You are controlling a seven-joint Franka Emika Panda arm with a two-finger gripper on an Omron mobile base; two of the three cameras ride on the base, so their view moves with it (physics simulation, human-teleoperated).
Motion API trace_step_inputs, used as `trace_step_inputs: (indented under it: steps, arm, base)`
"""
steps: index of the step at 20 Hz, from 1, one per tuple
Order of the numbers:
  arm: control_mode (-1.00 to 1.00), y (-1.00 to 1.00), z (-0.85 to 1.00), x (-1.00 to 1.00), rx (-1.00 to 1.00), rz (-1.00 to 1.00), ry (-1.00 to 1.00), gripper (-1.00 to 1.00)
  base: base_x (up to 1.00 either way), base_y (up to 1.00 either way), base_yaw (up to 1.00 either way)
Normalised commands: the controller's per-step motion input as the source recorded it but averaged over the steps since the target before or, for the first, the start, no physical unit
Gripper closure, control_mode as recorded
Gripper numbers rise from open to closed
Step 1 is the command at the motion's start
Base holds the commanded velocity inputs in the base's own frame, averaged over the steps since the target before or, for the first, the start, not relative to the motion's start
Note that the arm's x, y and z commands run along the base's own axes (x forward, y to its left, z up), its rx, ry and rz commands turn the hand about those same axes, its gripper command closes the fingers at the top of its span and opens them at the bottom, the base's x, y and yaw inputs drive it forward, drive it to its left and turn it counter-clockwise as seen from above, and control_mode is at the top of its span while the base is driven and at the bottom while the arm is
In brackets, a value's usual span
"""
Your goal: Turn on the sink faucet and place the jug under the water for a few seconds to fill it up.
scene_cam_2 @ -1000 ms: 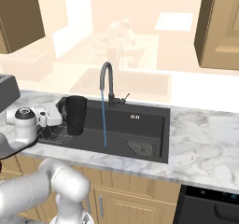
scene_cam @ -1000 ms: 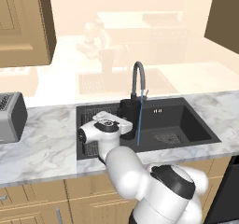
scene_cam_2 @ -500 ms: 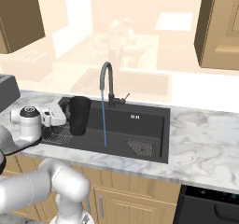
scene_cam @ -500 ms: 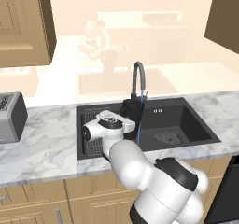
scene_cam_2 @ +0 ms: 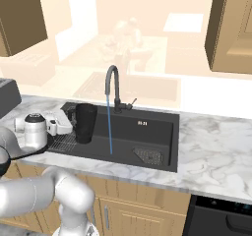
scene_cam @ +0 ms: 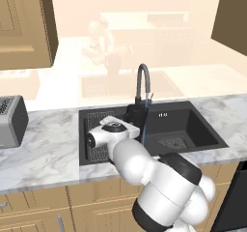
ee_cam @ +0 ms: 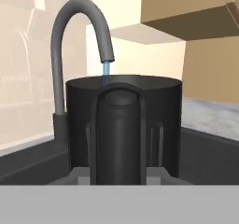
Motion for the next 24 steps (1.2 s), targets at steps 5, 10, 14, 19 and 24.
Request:
trace_step_inputs:
  steps: [5, 10, 14, 19, 24]
  arm:
    - [-1.00, 0.00, -0.28, 0.01, 0.00, 0.00, -0.25, 1.00]
    - [-1.00, 0.00, -0.16, 0.12, 0.00, 0.00, -0.13, 1.00]
    - [-1.00, 0.00, -0.12, 0.08, 0.00, 0.00, -0.03, 1.00]
    - [-1.00, 0.00, -0.04, 0.08, 0.00, 0.00, 0.00, 1.00]
    - [-1.00, 0.00, 0.00, 0.00, 0.00, 0.00, 0.00, 1.00]
  base:
    - [0.00, 0.00, 0.00]
    - [0.00, 0.00, 0.00]
    - [0.00, 0.00, 0.00]
    - [0.00, 0.00, 0.00]
    - [0.00, 0.00, 0.00]
